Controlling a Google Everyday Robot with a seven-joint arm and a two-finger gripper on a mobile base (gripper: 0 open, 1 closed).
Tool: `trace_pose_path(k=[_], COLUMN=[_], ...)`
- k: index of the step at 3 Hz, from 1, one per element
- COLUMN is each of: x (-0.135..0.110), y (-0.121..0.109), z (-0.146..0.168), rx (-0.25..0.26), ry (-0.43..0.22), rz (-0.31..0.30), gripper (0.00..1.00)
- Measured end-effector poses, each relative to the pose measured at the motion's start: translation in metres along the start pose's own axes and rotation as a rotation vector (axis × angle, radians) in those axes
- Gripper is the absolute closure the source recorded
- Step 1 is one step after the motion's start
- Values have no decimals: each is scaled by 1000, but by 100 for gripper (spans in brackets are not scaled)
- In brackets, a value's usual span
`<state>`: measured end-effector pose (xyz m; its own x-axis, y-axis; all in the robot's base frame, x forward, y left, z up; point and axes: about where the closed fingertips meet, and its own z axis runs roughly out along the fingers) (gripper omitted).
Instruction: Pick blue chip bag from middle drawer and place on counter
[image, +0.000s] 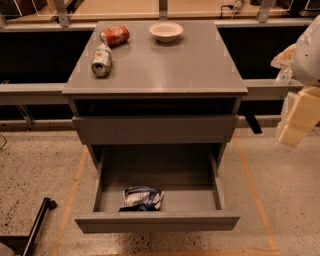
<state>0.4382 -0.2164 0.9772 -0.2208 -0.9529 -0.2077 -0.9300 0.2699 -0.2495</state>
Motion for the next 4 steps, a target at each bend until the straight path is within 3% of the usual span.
trace_pose_path(k=[1,3,4], x=[0,1,1], y=[0,7,7], z=[-1,33,34], rx=[5,-4,-5], ry=[-3,-106,-106], rz=[0,36,36], gripper=[0,0,0])
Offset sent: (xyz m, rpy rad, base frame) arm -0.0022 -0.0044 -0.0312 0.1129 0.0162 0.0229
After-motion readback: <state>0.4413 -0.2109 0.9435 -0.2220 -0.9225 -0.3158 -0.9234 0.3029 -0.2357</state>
